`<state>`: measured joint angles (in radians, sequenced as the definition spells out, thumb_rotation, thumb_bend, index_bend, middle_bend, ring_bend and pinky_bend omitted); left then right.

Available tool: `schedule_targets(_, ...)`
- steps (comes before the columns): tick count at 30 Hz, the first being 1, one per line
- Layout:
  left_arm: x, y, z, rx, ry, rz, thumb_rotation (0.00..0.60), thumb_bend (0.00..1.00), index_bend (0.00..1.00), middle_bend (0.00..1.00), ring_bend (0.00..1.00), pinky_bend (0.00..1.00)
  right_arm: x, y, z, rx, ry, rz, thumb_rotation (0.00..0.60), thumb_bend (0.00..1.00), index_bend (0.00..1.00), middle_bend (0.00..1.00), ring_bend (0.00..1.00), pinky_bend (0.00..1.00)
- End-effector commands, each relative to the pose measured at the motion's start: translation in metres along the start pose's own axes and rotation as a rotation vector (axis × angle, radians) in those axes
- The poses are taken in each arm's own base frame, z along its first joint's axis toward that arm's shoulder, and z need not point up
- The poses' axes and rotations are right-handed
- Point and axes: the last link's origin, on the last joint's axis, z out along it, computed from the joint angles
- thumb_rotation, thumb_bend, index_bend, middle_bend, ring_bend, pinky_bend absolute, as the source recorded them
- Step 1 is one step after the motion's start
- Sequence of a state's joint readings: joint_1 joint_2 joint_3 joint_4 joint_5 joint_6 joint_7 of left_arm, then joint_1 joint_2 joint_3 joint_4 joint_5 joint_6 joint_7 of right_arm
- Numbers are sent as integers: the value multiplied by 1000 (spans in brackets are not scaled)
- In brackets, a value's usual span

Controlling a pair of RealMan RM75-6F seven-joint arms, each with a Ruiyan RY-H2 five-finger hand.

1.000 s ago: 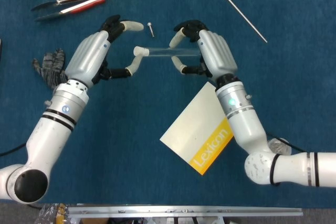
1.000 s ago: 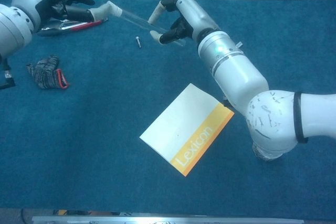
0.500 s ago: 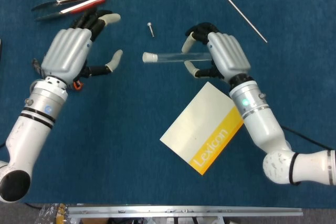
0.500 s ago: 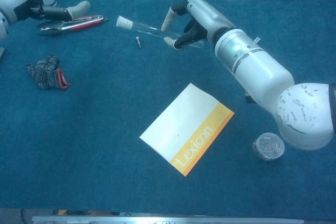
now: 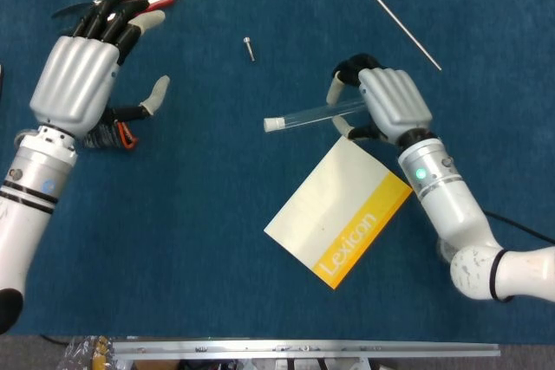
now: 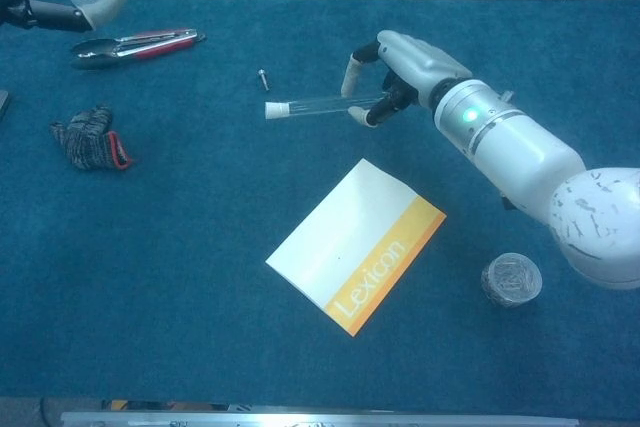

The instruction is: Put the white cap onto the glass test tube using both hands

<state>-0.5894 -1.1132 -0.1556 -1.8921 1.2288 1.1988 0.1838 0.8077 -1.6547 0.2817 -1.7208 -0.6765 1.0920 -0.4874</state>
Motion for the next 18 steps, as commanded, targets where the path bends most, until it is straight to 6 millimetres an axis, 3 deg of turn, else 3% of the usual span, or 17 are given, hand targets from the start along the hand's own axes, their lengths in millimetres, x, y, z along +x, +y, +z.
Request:
schedule_targets(1,0,-7,-7,0,9,14,257,384,140,105,0,95,-7,8,2,-20,-13,-22,600,405,667,303,149,319)
schedule_targets(8,2,-11,-25,-12,-1,26,251,384,140,105,0,95,-31,15,12,-48,-46,-70,600,405,667,296,149,319)
schedule_targets(15,4,-18,-34,6,-8,20,247,384,140,105,0,95,-51,9,24,-64,-60,-92,600,398,667,277,150,326)
schedule_targets(18,4,-21,-37,15,-8,15,245,384,140,105,0,95,-57,5,27,-62,-71,-110,600,389,591,248,146,326)
